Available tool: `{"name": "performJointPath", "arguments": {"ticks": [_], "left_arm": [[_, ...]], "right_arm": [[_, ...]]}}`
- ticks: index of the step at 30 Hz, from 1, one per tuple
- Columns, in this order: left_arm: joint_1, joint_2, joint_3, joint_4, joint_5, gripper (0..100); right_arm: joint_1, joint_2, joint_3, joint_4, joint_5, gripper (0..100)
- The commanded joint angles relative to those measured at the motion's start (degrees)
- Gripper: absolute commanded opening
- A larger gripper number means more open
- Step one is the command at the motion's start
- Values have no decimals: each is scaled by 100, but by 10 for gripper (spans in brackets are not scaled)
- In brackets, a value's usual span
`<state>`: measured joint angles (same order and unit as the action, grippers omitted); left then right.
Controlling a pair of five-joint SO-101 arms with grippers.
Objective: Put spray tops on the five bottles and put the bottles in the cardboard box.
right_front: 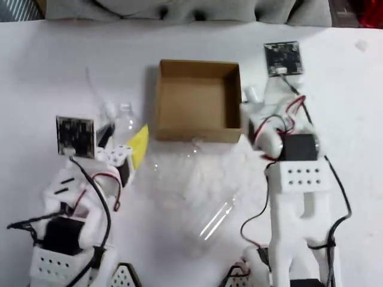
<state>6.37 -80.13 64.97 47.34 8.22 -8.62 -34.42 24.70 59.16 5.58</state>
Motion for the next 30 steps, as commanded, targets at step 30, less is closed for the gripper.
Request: {"name": "performJointPath", "arguments": {"ticks": [30], "left_arm": [[295,-2457,3200,-3376,-70,21]], "right_arm": [[-3459,-629,-396,-5560,-325,16]]}}
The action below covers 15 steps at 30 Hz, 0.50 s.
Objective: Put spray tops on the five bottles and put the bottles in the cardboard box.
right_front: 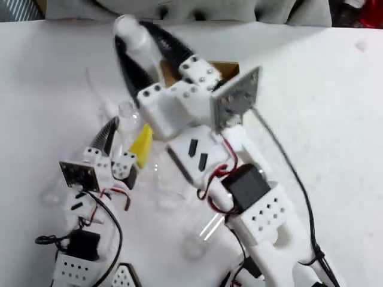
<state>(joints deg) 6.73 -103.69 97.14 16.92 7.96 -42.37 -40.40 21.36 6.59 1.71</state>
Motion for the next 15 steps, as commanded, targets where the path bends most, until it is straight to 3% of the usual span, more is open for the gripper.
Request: {"name": "performJointPath", "arguments": {"ticks": [1,15], "left_arm": [[321,-101,-18,-352,-44,21],[637,-101,-18,-325,-53,21]], "right_arm": [[-154,-31,-62,-338,62,16],[-435,875,-105,-831,53,15]]}}
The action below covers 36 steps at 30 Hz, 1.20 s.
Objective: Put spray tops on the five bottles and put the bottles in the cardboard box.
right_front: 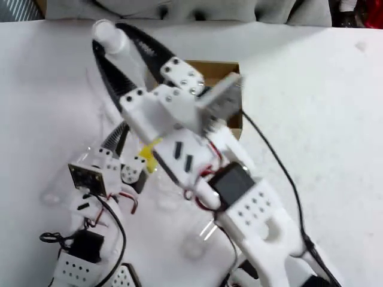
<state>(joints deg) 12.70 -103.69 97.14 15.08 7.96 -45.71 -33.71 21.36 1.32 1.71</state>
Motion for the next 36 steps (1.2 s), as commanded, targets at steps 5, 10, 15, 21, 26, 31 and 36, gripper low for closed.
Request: {"name": "performJointPath", "arguments": {"ticks": [5,10,15,21,26,31,36], "left_arm": [[31,-101,-18,-132,-53,21],[22,-101,-18,-9,-53,21],[22,-101,-18,-26,-53,21],[22,-101,-18,-18,-53,21],[40,-101,-18,-18,-492,21],[48,-101,-18,-9,-527,21],[40,-101,-18,-9,-527,21]], "right_arm": [[-119,541,-88,-541,53,15],[-145,400,-105,-391,62,15],[-154,66,-466,567,62,15],[-303,189,-888,1288,53,15],[-286,145,-923,1288,53,15],[-286,-22,-914,1332,53,15],[-268,-171,-897,1341,62,15]]}}
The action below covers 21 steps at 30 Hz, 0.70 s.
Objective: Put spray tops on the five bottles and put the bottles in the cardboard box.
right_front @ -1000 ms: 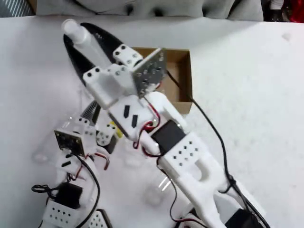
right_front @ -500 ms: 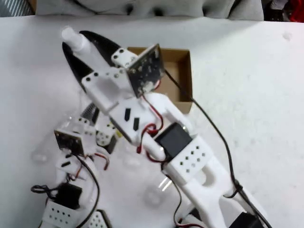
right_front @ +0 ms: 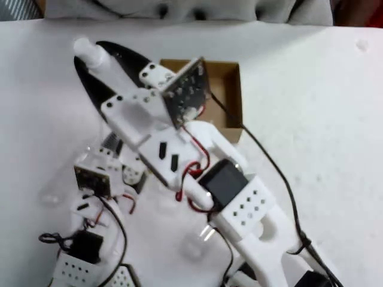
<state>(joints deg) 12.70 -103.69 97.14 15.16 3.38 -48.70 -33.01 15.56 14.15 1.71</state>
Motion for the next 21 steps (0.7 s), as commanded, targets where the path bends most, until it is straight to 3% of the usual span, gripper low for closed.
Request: {"name": "performJointPath", "arguments": {"ticks": [1,21], "left_arm": [[40,-101,-18,-18,-70,21],[22,-110,-18,-62,-70,21]], "right_arm": [[31,-259,-316,57,62,15],[163,295,-343,57,105,15]]}}
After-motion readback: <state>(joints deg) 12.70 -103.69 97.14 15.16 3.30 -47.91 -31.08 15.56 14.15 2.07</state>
